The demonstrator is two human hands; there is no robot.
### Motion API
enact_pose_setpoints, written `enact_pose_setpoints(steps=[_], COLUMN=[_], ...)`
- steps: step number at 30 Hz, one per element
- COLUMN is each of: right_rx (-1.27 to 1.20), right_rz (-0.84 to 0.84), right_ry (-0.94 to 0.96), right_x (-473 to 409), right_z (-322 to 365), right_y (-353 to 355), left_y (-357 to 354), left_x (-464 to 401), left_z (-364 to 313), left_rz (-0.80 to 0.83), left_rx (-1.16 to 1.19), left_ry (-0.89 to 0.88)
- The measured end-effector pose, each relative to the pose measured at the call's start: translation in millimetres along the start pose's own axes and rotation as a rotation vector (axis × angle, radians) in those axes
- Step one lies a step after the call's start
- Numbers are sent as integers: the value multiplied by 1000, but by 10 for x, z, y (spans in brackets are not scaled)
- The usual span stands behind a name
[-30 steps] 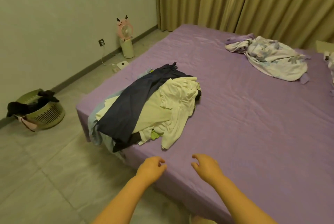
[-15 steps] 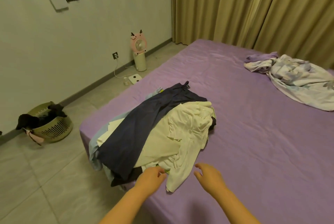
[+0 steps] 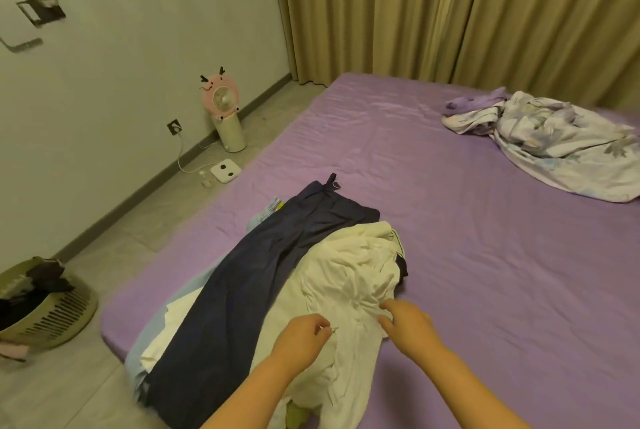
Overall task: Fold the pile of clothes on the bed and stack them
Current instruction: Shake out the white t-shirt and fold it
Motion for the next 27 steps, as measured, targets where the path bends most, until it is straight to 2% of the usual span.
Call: enact_pose_setpoints(steps=[6, 10, 14, 18, 20, 24, 27], right_rx=[-51, -104, -166, -218, -235, -378, -480], right_rz=[6, 22, 28, 46, 43, -115, -255], right_ry=[-69, -66, -60, -105, -149, -110, -115], right_x=[-740, -1281, -1738, -1964, -1971, -1878, -1730], right_z=[-99, -41, 33, 19, -16, -21, -32], right_y=[138, 87, -33, -211, -258, -134, 128], left_y=[330, 422, 394, 265, 243, 341, 465], left_x=[-946, -1509, -1925, -2179, -2225, -2076, -1865], left_z=[-288, -239, -160, -108, -94, -208, -403], left_rz=[-1, 10, 32, 158, 157, 111, 129], left_rx=[-7, 72, 26, 68, 111, 298, 335], left_ry=[10, 106, 127, 193, 193, 112, 32])
Point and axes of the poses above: each hand's wrist, its own x-axis away from the middle knuckle, its own y-axis out of the back of the hand, z = x × y, the point moved 7 cm from there along -x, towards the middle knuckle, and after that the axes turned 15 degrees about y, right-handed, at the moved point
